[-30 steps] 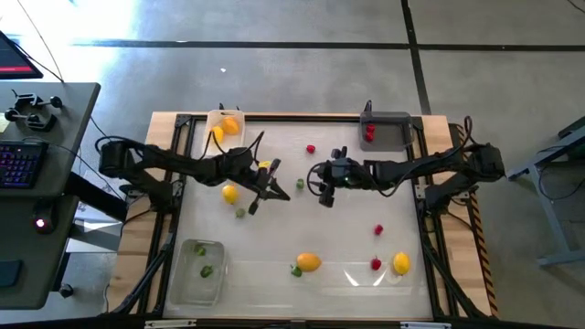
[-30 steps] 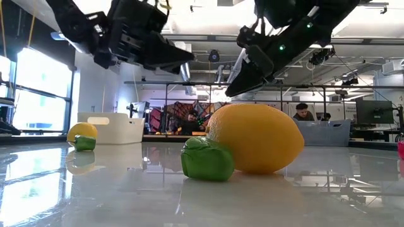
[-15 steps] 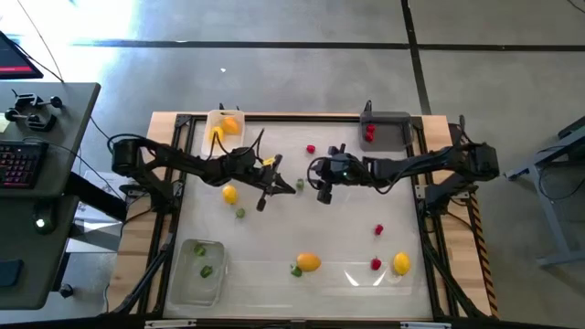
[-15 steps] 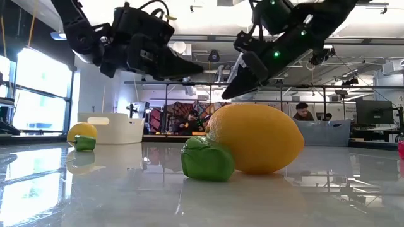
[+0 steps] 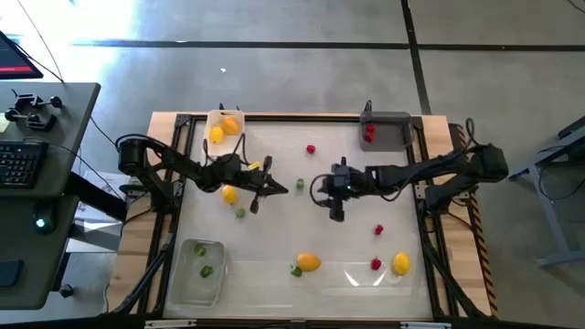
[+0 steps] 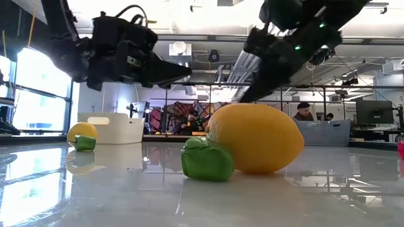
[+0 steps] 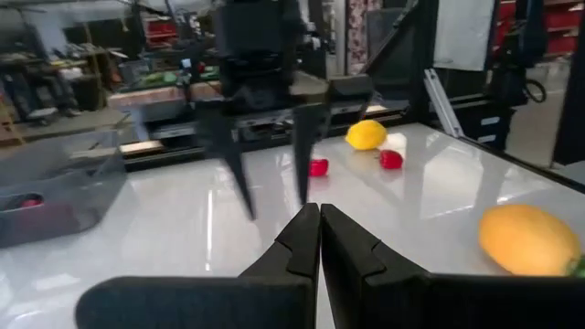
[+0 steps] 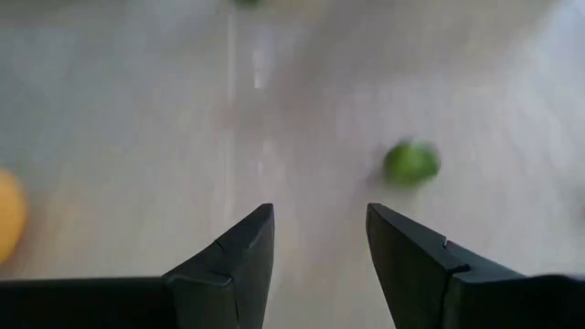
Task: Sort produce into baskets
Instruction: Put the red bell pepper into the black bin
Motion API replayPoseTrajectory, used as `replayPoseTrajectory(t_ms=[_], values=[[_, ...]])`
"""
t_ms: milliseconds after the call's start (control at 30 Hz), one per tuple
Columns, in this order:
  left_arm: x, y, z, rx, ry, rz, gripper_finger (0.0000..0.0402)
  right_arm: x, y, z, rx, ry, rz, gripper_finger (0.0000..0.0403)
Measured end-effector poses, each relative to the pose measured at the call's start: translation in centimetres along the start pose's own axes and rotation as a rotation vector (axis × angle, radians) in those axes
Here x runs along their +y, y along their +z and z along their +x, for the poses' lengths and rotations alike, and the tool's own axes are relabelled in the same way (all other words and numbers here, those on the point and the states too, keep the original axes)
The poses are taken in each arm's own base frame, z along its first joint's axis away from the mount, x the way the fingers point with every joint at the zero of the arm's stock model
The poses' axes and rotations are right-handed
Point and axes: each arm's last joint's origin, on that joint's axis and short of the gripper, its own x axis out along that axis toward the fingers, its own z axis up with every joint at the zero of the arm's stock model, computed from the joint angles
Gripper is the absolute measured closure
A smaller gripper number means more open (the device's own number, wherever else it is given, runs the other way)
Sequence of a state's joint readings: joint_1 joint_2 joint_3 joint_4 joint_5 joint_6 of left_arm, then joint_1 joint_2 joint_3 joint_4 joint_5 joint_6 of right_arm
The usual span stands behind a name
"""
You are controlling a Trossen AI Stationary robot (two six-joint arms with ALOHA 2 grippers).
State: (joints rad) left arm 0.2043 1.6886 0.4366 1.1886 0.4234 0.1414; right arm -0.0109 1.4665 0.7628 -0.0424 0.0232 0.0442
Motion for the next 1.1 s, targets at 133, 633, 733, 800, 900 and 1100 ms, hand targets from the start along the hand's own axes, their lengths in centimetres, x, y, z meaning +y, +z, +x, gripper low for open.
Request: replayPoseTrajectory(t_ms=[133,633,733,800,900,1100], values=[[-0.3,-0.4,-0.6,-0.002,0.016,0.002,0.0401,1.3,-0.8,-1.6,0.097,-0.034,0.086,0.0236],[-0.6,-0.5,-0.6,0.001,0.005,-0.007,0.0401,7.2,-5.1,-6.1,0.438,-0.098,0.496,0.0236],[-0.6,-0.5,-0.6,0.002,0.005,-0.001,0.0401,7.4,-5.6,-6.4,0.486,-0.171,0.752,0.0234],[-0.6,-0.5,-0.6,0.002,0.008,0.012,0.0401,7.4,-6.0,-6.6,0.511,-0.240,0.886,0.0229],[-0.5,-0.5,-0.6,0.005,0.028,0.017,0.0401,7.3,-6.7,-7.1,0.588,-0.319,1.018,0.0218],[-0.5,-0.6,-0.6,0.014,0.033,-0.002,0.0401,7.2,-7.5,-7.7,0.691,-0.408,1.135,0.0208]])
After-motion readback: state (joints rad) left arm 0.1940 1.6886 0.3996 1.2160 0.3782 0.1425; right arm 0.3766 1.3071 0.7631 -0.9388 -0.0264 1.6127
